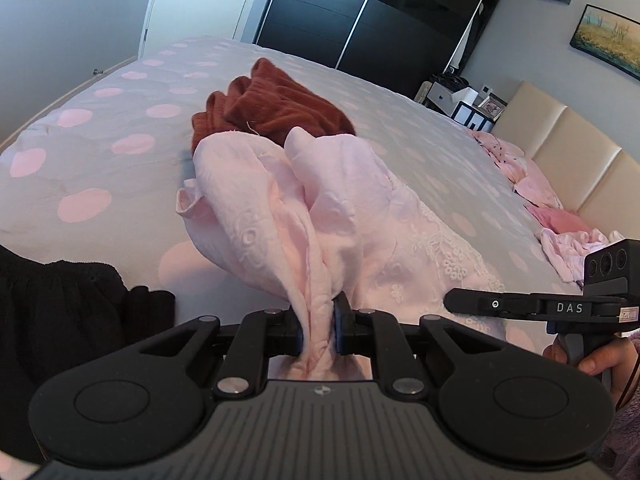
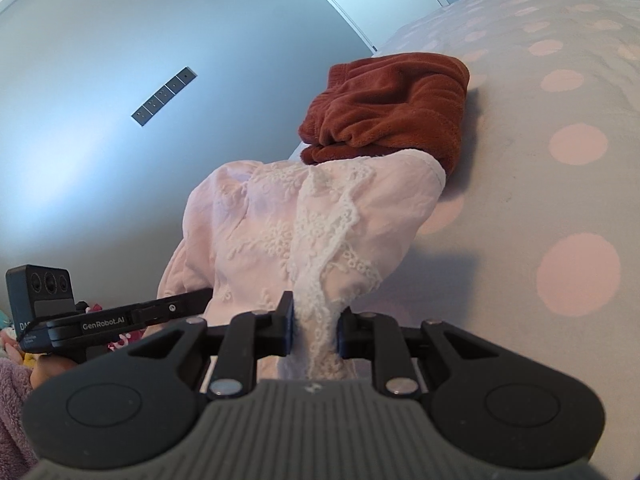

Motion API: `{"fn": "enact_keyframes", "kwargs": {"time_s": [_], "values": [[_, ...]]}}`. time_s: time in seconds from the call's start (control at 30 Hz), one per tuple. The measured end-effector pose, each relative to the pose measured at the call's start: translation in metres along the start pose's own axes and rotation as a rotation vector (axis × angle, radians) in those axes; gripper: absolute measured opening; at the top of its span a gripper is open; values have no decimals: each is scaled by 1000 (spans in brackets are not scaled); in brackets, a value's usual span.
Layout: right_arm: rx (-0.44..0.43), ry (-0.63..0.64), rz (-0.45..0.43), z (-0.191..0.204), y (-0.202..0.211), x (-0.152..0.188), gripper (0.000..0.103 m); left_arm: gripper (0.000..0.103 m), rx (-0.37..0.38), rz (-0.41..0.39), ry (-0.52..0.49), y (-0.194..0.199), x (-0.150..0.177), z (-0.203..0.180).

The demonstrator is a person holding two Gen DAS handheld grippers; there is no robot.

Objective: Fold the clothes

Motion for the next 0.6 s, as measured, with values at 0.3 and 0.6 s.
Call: {"fn": "enact_keyframes", "kwargs": {"time_s": [0.3, 0.6], "values": [[38, -22, 53, -33, -63, -14, 22, 11, 38, 70, 34, -57, 4, 52], [69, -53, 108, -62, -92, -7, 33, 23, 42, 76, 123, -72, 25, 79]]}}
Point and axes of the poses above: each gripper's, at about its wrist camera, not at the fingertips, and y roughly against the way its jaws point, z to its left, x to its underside, the point moved 2 cm from there along -y, roughly the way its jaws point, and after that the axes turned 3 degrees about z, right-handed, at the moved point
